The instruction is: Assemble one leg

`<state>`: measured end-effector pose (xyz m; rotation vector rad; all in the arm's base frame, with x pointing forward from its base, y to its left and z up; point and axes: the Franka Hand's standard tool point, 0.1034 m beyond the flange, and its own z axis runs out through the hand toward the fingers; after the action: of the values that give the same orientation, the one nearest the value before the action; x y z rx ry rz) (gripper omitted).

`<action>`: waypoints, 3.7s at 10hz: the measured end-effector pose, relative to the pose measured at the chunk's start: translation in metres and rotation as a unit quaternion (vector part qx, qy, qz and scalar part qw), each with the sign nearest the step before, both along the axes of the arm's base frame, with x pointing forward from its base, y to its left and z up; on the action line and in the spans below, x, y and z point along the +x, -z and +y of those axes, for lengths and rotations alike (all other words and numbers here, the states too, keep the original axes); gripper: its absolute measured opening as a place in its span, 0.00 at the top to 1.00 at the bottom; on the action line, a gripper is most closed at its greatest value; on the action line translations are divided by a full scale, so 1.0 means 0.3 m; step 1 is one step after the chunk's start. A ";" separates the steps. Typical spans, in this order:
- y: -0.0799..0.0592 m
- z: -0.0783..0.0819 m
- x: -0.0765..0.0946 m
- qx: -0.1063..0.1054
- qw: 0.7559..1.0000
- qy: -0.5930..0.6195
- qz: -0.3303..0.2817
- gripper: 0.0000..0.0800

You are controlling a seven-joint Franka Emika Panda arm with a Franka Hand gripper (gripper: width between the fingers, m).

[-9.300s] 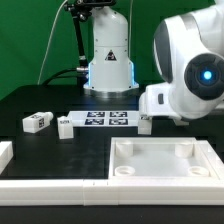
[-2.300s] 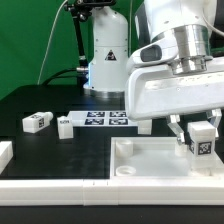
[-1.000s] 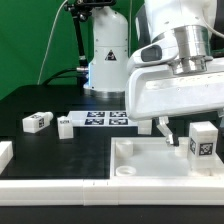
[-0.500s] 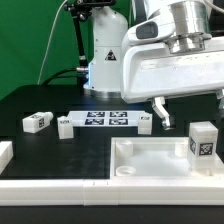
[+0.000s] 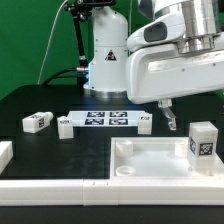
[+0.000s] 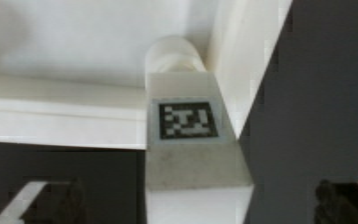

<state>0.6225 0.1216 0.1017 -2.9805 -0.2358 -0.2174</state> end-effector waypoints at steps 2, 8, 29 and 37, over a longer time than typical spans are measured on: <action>-0.015 0.016 0.012 0.005 0.998 -0.008 0.061 0.19; 0.017 0.033 0.009 -0.015 0.996 0.041 0.077 0.19; 0.090 -0.039 0.040 -0.034 0.998 0.008 0.061 0.64; 0.097 0.013 0.007 0.017 0.922 0.374 0.101 0.63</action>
Offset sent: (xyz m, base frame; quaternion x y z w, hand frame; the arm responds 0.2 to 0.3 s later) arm 0.0000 0.0000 0.0000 0.0000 0.0000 0.0000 1.0000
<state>0.6247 0.1254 0.0727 -2.8678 0.9281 0.0166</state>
